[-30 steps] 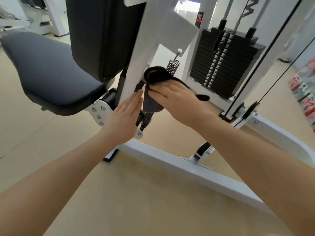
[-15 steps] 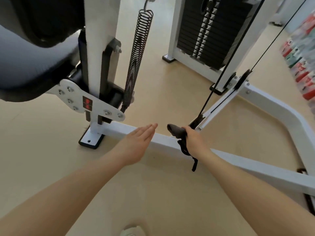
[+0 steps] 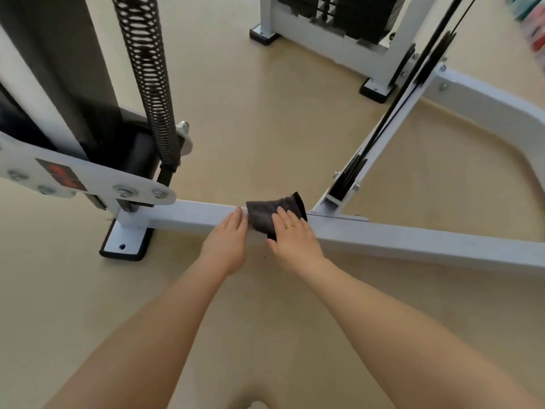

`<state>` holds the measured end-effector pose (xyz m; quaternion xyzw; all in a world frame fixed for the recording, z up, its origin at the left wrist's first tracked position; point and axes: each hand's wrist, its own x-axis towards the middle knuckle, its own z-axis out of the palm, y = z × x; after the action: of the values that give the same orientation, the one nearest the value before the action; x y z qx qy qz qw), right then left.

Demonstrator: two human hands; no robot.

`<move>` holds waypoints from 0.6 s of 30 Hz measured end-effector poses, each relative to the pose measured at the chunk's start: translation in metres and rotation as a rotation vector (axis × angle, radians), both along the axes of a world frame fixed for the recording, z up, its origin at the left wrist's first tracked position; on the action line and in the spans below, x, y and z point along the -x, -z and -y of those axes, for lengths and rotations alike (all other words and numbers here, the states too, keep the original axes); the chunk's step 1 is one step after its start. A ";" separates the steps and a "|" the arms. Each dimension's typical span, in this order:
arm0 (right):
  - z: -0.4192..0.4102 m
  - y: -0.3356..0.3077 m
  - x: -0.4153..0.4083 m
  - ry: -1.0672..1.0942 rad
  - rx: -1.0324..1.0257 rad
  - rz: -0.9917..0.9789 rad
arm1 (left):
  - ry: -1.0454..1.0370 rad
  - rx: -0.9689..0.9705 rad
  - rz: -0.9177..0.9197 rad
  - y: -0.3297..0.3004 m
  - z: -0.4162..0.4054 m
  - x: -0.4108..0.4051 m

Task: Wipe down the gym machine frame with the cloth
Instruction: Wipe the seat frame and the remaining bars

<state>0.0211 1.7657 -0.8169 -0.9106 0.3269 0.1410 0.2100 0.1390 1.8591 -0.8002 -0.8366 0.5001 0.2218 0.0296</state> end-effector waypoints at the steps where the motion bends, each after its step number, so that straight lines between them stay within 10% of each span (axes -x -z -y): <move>1: 0.001 0.006 -0.003 0.001 0.036 0.023 | -0.017 0.015 -0.011 0.005 -0.001 0.000; 18: 0.034 0.004 0.080 -0.100 0.177 -0.016 | -0.143 0.050 -0.042 0.011 0.000 0.007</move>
<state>-0.0590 1.7315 -0.8208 -0.9395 0.2940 0.1292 0.1189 0.1323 1.8593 -0.8117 -0.8658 0.4448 0.2284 -0.0178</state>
